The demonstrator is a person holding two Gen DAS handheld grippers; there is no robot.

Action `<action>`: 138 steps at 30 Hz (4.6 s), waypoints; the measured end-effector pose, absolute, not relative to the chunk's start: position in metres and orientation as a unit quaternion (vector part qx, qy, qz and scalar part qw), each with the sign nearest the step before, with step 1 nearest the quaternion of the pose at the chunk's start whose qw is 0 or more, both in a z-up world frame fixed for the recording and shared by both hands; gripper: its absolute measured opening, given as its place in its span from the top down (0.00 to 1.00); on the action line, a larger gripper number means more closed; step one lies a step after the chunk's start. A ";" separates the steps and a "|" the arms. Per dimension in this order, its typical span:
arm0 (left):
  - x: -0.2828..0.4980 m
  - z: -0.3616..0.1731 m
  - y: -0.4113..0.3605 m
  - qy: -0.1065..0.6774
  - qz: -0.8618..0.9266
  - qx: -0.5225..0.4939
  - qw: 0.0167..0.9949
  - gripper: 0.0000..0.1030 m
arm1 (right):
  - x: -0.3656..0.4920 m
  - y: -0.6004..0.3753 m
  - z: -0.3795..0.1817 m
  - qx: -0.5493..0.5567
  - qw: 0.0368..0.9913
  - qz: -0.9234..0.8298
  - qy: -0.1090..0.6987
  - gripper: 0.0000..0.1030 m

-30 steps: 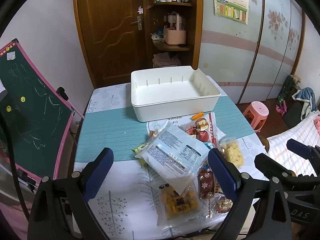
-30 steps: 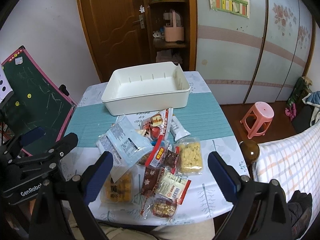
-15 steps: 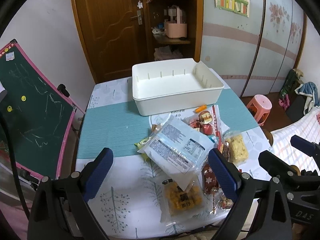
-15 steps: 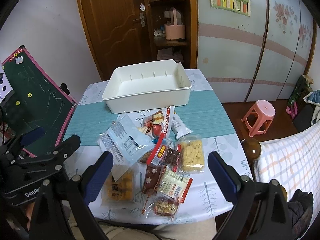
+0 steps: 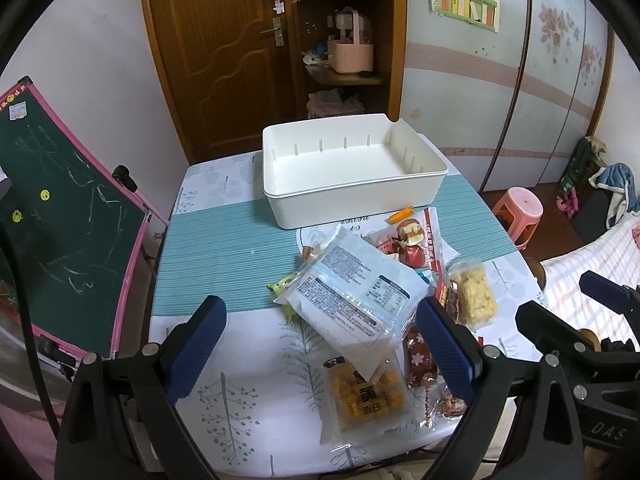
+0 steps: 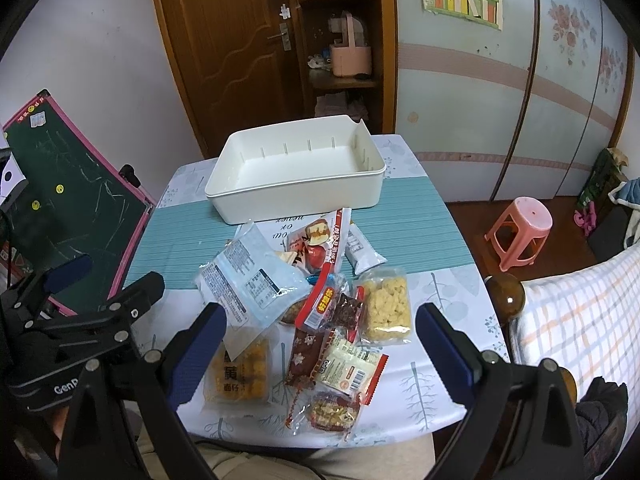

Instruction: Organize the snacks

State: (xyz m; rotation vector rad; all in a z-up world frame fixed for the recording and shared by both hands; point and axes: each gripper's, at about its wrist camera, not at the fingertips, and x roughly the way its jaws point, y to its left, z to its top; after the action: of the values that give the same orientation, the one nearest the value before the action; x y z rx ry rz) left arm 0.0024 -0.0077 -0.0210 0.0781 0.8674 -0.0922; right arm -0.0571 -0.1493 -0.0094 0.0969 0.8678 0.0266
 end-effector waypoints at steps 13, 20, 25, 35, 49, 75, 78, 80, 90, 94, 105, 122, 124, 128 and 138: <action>0.013 -0.018 -0.012 0.421 -0.045 0.048 0.905 0.07 | -0.052 -0.148 -0.012 0.038 0.907 0.014 0.419 0.07; 0.027 -0.012 -0.017 0.416 -0.049 0.056 0.906 0.07 | -0.043 -0.152 -0.005 0.025 0.911 0.012 0.411 0.07; 0.044 -0.012 -0.016 0.429 -0.053 0.043 0.901 0.07 | -0.031 -0.160 0.000 0.011 0.914 0.002 0.406 0.07; 0.090 -0.044 -0.005 0.487 -0.034 0.003 0.873 0.07 | 0.002 -0.193 -0.002 0.011 0.914 -0.001 0.405 0.07; 0.137 -0.154 -0.007 0.637 -0.012 -0.056 0.769 0.07 | 0.053 -0.266 -0.091 0.096 0.858 -0.035 0.504 0.07; 0.158 -0.210 -0.005 0.665 -0.086 -0.280 0.687 0.24 | 0.056 -0.233 -0.184 0.069 0.793 0.034 0.604 0.41; 0.153 -0.194 -0.010 0.649 -0.093 -0.255 0.710 0.41 | 0.055 -0.230 -0.183 0.062 0.796 0.031 0.601 0.41; 0.148 -0.181 -0.012 0.638 -0.097 -0.236 0.727 0.48 | 0.054 -0.232 -0.182 0.060 0.796 0.027 0.601 0.41; 0.125 -0.121 -0.014 0.586 -0.125 -0.147 0.787 0.68 | 0.041 -0.234 -0.146 0.072 0.821 0.025 0.566 0.42; 0.114 -0.092 -0.002 0.555 -0.130 -0.124 0.812 0.70 | 0.039 -0.228 -0.125 0.070 0.835 0.034 0.545 0.42; 0.114 0.005 0.012 0.443 -0.112 -0.044 0.888 0.70 | 0.046 -0.209 -0.050 0.056 0.874 0.078 0.476 0.42; 0.269 0.040 0.001 0.381 -0.091 -0.009 0.920 0.69 | 0.218 -0.196 0.025 0.067 0.895 0.076 0.434 0.41; 0.285 0.027 -0.004 0.393 -0.093 -0.007 0.915 0.64 | 0.241 -0.191 0.020 0.066 0.893 0.070 0.440 0.41; 0.310 0.003 -0.005 0.414 -0.076 -0.009 0.907 0.04 | 0.275 -0.183 -0.005 0.071 0.878 0.073 0.467 0.41; 0.312 -0.007 0.006 0.400 -0.048 -0.012 0.915 0.02 | 0.276 -0.179 -0.021 0.081 0.881 0.060 0.463 0.18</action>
State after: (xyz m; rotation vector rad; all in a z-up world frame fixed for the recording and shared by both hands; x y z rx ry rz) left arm 0.3121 0.0061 -0.0069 -0.0238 0.8228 -0.0988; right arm 0.2763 -0.1790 -0.0209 0.1690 0.9646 0.1248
